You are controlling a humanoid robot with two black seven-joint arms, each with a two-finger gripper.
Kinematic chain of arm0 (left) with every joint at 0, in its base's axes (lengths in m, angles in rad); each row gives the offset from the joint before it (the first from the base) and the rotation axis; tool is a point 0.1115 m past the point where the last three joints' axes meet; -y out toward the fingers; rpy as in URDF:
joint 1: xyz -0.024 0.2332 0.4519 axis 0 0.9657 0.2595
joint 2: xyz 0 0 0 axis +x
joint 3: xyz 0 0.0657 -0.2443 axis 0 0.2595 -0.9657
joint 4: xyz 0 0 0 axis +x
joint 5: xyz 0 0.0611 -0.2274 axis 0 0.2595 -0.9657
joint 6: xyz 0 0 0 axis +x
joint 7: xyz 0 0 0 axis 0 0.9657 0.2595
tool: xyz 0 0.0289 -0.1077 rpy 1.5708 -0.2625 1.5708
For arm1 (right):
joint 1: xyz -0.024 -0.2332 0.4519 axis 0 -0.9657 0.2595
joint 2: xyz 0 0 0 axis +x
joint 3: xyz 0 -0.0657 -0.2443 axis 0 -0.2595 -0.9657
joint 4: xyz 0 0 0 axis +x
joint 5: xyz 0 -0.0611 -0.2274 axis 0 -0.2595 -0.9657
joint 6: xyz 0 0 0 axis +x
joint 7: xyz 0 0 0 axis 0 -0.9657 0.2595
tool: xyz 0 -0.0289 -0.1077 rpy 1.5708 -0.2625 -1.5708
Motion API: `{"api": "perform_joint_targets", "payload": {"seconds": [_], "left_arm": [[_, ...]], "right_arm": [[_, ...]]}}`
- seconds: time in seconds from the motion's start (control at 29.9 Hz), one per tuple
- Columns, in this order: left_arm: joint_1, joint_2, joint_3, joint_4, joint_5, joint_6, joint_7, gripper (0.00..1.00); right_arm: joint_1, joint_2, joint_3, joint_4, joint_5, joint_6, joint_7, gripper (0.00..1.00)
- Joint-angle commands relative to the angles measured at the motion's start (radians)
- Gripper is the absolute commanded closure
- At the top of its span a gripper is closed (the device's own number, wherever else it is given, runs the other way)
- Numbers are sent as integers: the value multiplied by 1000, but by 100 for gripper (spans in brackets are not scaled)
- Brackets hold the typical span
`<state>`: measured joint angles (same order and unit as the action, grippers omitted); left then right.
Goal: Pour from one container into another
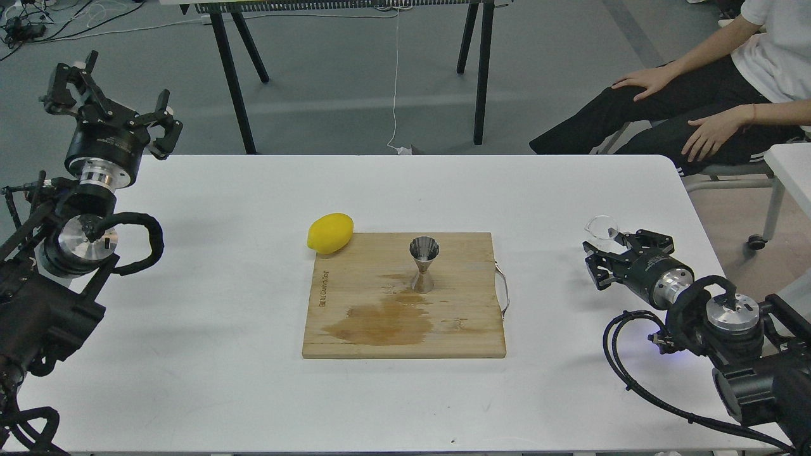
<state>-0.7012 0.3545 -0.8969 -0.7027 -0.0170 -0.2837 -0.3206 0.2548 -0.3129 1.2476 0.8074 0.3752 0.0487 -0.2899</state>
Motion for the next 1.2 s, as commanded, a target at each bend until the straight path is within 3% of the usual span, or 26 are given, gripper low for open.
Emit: {"api": "perform_joint_targets", "payload": {"seconds": [0.0, 0.2, 0.63, 0.7, 1.04, 1.17], "left_arm": [[0, 3, -2, 0, 0, -2, -2, 0], [0, 6, -4, 0, 0, -2, -2, 0], [0, 6, -7, 0, 0, -2, -2, 0], [0, 6, -7, 0, 0, -2, -2, 0], [-1, 6, -8, 0, 0, -2, -2, 0], [-1, 6, -10, -1, 0, 0, 0, 0]], "right_arm": [[1, 31, 4, -62, 13, 11, 3, 51], [0, 35, -4, -68, 13, 31, 5, 36], [0, 35, -8, -65, 11, 60, 9, 15], [3, 35, -10, -60, 11, 80, 8, 1], [12, 26, -11, -43, 10, 105, 9, 1], [23, 21, -10, -34, 4, 183, 14, 1]]}}
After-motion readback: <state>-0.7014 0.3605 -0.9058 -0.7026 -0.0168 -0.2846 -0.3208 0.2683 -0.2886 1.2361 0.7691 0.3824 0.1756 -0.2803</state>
